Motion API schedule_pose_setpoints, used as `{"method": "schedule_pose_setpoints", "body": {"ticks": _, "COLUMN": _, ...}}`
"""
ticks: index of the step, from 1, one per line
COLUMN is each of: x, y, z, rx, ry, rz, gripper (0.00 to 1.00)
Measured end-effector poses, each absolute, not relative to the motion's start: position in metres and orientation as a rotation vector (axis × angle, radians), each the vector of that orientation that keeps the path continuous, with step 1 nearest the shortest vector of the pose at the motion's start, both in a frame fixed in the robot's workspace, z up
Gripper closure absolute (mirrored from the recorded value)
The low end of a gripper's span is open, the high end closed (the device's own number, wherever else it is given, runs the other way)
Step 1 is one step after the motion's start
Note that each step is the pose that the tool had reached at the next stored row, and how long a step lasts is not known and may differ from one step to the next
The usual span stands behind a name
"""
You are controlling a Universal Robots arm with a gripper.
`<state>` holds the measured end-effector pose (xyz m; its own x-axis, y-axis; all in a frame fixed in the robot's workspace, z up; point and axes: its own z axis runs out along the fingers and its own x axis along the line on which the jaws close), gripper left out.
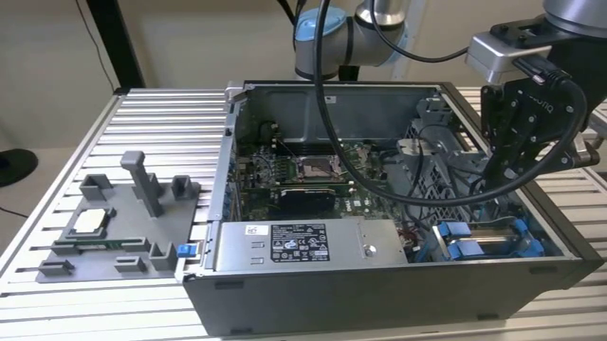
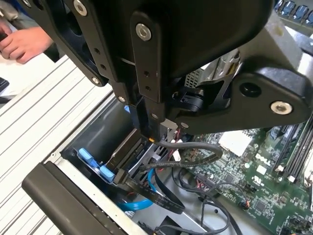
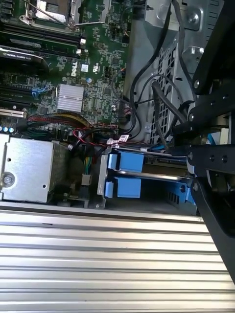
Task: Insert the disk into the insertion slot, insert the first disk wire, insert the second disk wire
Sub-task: 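Insert the first disk wire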
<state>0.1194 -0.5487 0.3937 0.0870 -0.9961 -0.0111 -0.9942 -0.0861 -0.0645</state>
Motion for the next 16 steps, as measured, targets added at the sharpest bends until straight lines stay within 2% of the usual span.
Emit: {"method": "schedule_pose_setpoints", "body": {"ticks": 16, "x": 0.1205, "y": -0.5550, "z": 0.3937, "rx": -2.275, "ry": 2.087, "rz": -0.053, "gripper": 1.00}}
